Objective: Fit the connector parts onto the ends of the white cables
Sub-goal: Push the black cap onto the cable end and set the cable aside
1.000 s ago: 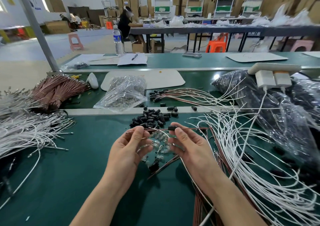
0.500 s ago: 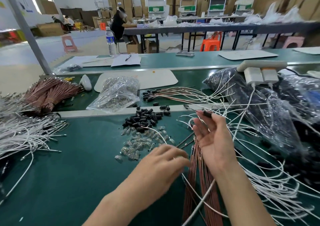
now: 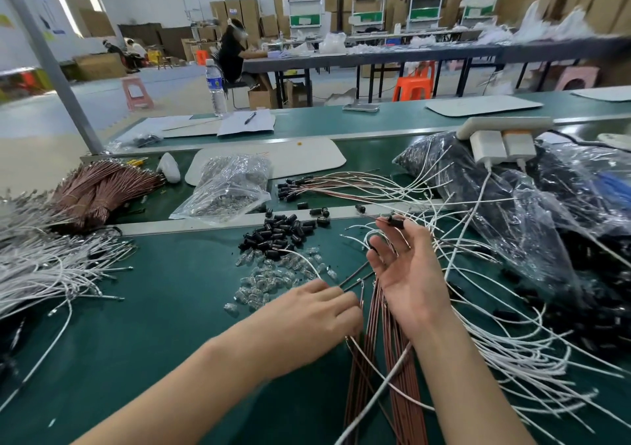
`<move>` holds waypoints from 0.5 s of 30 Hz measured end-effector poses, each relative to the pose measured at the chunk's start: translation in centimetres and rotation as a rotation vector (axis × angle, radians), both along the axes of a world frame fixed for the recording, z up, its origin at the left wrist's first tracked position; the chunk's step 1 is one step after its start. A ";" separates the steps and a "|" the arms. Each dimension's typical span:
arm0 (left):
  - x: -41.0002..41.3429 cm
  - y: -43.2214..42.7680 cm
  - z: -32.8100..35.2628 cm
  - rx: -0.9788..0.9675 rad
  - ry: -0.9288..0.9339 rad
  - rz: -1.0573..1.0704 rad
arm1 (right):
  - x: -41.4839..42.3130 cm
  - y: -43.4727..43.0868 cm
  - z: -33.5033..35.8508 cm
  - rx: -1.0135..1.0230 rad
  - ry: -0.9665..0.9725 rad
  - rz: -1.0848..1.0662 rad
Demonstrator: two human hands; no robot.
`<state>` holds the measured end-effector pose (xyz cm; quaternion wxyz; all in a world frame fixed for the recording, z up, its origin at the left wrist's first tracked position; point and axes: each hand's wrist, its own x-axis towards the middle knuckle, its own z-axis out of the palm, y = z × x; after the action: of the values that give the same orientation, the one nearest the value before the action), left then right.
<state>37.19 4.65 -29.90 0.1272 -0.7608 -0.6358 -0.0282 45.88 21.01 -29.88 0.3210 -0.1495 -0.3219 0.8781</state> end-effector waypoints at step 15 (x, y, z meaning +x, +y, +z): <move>-0.8 -0.5 0.6 -0.115 0.252 -0.049 | -0.1 -0.6 -0.2 0.034 -0.026 0.042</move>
<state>36.42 4.17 -29.33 0.1618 -0.7797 -0.5963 0.1010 45.78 20.46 -30.06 0.3008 -0.1487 -0.3441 0.8769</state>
